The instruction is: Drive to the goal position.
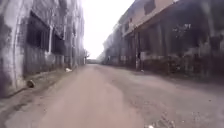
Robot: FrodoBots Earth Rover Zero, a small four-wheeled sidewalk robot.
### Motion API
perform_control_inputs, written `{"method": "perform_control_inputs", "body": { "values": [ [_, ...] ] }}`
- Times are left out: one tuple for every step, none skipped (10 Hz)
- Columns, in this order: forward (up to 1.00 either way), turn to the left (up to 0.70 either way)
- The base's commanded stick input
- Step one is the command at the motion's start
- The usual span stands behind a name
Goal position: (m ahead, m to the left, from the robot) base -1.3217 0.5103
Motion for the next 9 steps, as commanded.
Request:
{"method": "perform_control_inputs", "body": {
  "values": [
    [1.00, 0.27],
    [1.00, 0.27],
    [1.00, 0.00],
    [1.00, 0.00],
    [1.00, 0.00],
    [1.00, 0.04],
    [1.00, 0.20],
    [1.00, 0.27],
    [1.00, 0.27]
  ]
}}
